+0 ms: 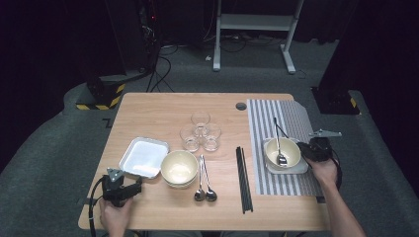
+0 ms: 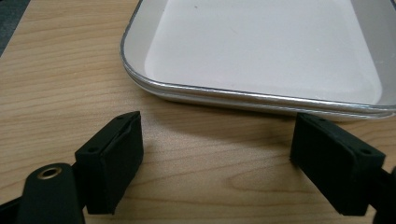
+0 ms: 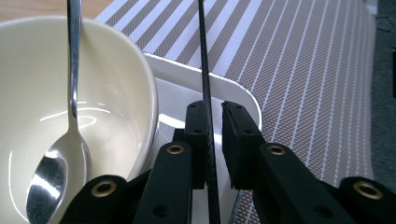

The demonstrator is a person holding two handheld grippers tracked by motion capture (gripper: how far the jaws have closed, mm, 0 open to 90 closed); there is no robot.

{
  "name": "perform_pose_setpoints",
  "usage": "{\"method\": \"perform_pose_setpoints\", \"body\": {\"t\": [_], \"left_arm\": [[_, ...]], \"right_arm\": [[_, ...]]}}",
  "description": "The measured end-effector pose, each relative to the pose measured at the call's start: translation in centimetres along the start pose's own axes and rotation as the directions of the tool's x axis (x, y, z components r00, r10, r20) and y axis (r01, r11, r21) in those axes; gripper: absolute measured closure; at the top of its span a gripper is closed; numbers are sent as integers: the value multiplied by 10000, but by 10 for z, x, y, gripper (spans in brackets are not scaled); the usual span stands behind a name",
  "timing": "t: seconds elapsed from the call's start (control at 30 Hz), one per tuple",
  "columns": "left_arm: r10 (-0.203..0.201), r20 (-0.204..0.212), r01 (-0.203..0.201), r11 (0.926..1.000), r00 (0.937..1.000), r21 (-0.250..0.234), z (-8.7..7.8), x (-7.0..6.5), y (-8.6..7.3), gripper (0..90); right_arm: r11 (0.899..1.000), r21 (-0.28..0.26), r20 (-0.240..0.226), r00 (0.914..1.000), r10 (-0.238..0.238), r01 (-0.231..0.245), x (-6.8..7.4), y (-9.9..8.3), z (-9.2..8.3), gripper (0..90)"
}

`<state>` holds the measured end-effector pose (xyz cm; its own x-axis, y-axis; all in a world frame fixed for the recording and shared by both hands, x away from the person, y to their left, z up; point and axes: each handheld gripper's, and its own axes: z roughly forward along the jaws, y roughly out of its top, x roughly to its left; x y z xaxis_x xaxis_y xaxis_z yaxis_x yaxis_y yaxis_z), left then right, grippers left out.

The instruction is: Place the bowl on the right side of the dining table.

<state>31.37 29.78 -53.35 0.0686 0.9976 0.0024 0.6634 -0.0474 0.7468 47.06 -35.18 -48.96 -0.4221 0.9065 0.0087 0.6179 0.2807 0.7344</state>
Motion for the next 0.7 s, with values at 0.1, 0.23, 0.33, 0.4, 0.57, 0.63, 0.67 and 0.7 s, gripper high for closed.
{"method": "perform_pose_setpoints", "body": {"t": [0.1, 0.23, 0.33, 0.4, 0.57, 0.63, 0.67, 0.7], "left_arm": [[-1, -2, 1, 10000, 10000, 0, 0, 0, 0, 172], [-4, 11, 4, 10000, 10000, 3, 0, 0, 0, 172], [-5, 13, 5, 10000, 10000, 2, 0, 0, 0, 172], [-7, 14, 7, 10000, 10000, 2, 0, 0, 0, 172], [-6, 13, 6, 10000, 10000, 4, 0, 0, 0, 172], [-6, 9, 6, 10000, 10000, 8, 0, 0, 0, 172], [-4, 9, 4, 10000, 10000, 9, 0, 0, 0, 172], [-8, 14, 8, 10000, 10000, 2, 0, 0, 0, 172]], "right_arm": [[9999, -117, 213, 9997, 130, -128, 1, 0, -4, 805], [9993, -233, 450, 9986, 289, -278, 2, -1, -11, 808], [9986, -379, 672, 9969, 402, -378, 2, -2, -17, 798], [9982, -417, 854, 9953, 457, -423, 4, -3, -22, 778], [9953, -685, 1131, 9907, 757, -682, 7, -5, -37, 776], [9945, -761, 1108, 9906, 804, -722, 7, -5, -40, 777], [9943, -756, 1094, 9905, 837, -757, 8, -6, -41, 779], [9946, -723, 1061, 9909, 823, -748, 9, -6, -42, 780]]}}
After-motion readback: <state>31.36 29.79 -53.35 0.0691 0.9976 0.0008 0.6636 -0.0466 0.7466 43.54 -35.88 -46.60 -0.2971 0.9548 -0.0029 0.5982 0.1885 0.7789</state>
